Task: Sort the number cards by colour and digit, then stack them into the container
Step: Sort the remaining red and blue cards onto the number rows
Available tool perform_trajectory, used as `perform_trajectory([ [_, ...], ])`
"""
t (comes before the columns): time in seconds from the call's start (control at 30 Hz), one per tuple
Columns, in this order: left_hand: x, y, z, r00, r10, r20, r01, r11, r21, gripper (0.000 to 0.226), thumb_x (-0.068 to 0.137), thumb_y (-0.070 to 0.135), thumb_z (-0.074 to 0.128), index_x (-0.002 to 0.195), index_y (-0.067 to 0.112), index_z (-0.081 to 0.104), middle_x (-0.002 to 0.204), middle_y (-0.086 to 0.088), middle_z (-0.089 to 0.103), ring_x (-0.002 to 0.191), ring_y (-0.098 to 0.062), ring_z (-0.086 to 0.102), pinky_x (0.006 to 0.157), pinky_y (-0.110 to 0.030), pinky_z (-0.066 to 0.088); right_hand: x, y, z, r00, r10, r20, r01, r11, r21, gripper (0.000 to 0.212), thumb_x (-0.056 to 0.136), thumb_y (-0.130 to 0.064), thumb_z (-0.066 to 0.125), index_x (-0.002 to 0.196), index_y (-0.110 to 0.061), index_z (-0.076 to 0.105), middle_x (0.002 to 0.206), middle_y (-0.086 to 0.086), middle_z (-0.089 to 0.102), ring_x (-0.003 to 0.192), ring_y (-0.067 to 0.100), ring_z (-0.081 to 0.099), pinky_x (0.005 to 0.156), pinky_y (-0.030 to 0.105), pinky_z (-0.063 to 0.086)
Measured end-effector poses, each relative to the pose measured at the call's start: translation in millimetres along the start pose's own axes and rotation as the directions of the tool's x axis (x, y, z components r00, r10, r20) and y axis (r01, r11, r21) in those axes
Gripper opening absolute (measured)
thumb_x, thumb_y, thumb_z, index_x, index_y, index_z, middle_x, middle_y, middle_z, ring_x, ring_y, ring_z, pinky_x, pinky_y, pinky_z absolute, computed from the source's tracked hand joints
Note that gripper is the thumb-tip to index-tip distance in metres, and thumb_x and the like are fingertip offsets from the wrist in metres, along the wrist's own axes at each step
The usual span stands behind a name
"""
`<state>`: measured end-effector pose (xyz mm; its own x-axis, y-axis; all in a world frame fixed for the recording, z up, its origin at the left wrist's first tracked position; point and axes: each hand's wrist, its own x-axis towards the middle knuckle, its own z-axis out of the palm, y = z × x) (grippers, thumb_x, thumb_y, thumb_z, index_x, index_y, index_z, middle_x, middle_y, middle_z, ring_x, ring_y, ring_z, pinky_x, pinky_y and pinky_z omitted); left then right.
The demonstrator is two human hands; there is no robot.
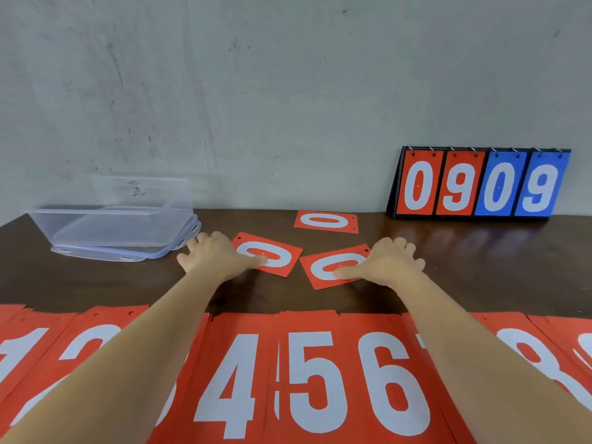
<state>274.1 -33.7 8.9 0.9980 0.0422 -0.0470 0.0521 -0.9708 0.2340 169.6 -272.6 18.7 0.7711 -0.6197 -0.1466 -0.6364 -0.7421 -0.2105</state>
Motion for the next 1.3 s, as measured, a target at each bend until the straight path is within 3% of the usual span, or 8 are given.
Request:
perform_trajectory([
  [0.33, 3.8, 2.4, -7.4, 0.994, 0.04, 0.1, -0.037, 0.999, -0.037, 0.105, 0.061, 0.075, 0.071, 0.139, 0.01, 0.043, 0.153, -0.016, 0.03, 0.142, -0.036, 0.024, 0.111, -0.054, 0.023, 1.1, -4.9, 0.1, 0.999, -0.044, 0.024, 0.042, 0.997, 0.059, 0.099, 0.058, -0.07, 0.077, 0.136, -0.019, 0.043, 0.143, 0.01, 0.04, 0.132, 0.03, 0.035, 0.105, 0.046, 0.033],
  [0.5, 7.1, 1.8, -10.8, 0.984, 0.066, 0.163, -0.059, 0.997, -0.049, 0.104, 0.061, 0.072, 0.074, 0.14, 0.012, 0.044, 0.155, -0.018, 0.024, 0.143, -0.038, 0.019, 0.112, -0.055, 0.02, 1.1, -1.4, 2.1, 0.991, -0.132, 0.029, 0.116, 0.941, 0.319, 0.092, 0.06, -0.048, 0.087, 0.132, -0.016, 0.039, 0.128, 0.006, 0.054, 0.109, 0.024, 0.056, 0.089, 0.04, 0.052],
  [0.67, 14.2, 3.9, -8.6, 0.971, 0.096, 0.218, -0.075, 0.992, -0.105, 0.098, 0.062, 0.066, 0.078, 0.139, 0.015, 0.047, 0.151, -0.017, 0.027, 0.139, -0.037, 0.022, 0.111, -0.05, 0.028, 5.2, 14.3, -4.9, 0.995, -0.096, 0.003, 0.084, 0.882, 0.464, 0.088, 0.065, -0.024, 0.089, 0.135, -0.014, 0.037, 0.135, 0.01, 0.047, 0.119, 0.03, 0.051, 0.093, 0.041, 0.046],
  [0.77, 14.1, 5.4, -7.4, 0.966, 0.142, 0.215, -0.095, 0.971, -0.217, 0.086, 0.063, 0.057, 0.082, 0.131, 0.014, 0.051, 0.139, -0.012, 0.045, 0.127, -0.032, 0.04, 0.107, -0.049, 0.035, 9.8, 22.7, -7.3, 0.996, -0.07, 0.048, 0.03, 0.814, 0.58, 0.082, 0.07, -0.001, 0.082, 0.138, -0.013, 0.038, 0.116, 0.013, 0.056, 0.102, 0.028, 0.058, 0.091, 0.04, 0.05],
  [0.93, 5.4, 7.4, -2.1, 0.97, 0.24, 0.048, -0.182, 0.837, -0.516, 0.078, 0.067, 0.02, 0.087, 0.128, 0.014, 0.039, 0.113, -0.002, 0.05, 0.104, -0.023, 0.053, 0.087, -0.035, 0.046, 10.2, 28.0, -10.2, 0.997, 0.021, 0.076, -0.069, 0.7, 0.711, 0.059, 0.074, 0.014, 0.068, 0.129, 0.0, 0.054, 0.099, 0.017, 0.062, 0.066, 0.018, 0.053, 0.063, 0.027, 0.047],
  [1.07, 3.9, 2.7, 7.4, 0.99, 0.13, -0.061, -0.129, 0.618, -0.776, 0.076, 0.075, -0.002, 0.076, 0.135, 0.015, 0.032, 0.101, -0.01, 0.062, 0.095, -0.022, 0.059, 0.08, -0.032, 0.047, 14.0, 22.8, -12.8, 0.991, 0.077, 0.113, -0.137, 0.597, 0.791, 0.031, 0.08, 0.009, 0.061, 0.11, 0.004, 0.066, 0.077, 0.014, 0.057, 0.06, 0.017, 0.047, 0.05, 0.024, 0.036],
  [1.2, 3.8, -2.2, 1.5, 0.994, 0.112, 0.005, -0.048, 0.461, -0.886, 0.041, 0.087, 0.005, 0.068, 0.126, 0.009, 0.055, 0.111, -0.008, 0.069, 0.103, -0.026, 0.065, 0.094, -0.043, 0.052, 13.3, 13.7, -19.5, 0.994, 0.041, 0.097, -0.106, 0.371, 0.923, 0.023, 0.091, -0.016, 0.063, 0.113, -0.009, 0.061, 0.094, 0.008, 0.069, 0.077, 0.016, 0.065, 0.062, 0.025, 0.05],
  [1.3, -6.2, -0.1, -12.1, 0.992, 0.123, 0.039, -0.02, 0.447, -0.894, 0.029, 0.098, 0.018, 0.056, 0.125, 0.008, 0.06, 0.116, -0.005, 0.066, 0.106, -0.03, 0.064, 0.097, -0.05, 0.05, 7.9, 2.4, -27.7, 0.996, -0.093, -0.002, 0.028, 0.283, 0.959, 0.017, 0.095, -0.02, 0.06, 0.11, -0.013, 0.062, 0.096, 0.007, 0.071, 0.079, 0.017, 0.066, 0.063, 0.025, 0.051],
])
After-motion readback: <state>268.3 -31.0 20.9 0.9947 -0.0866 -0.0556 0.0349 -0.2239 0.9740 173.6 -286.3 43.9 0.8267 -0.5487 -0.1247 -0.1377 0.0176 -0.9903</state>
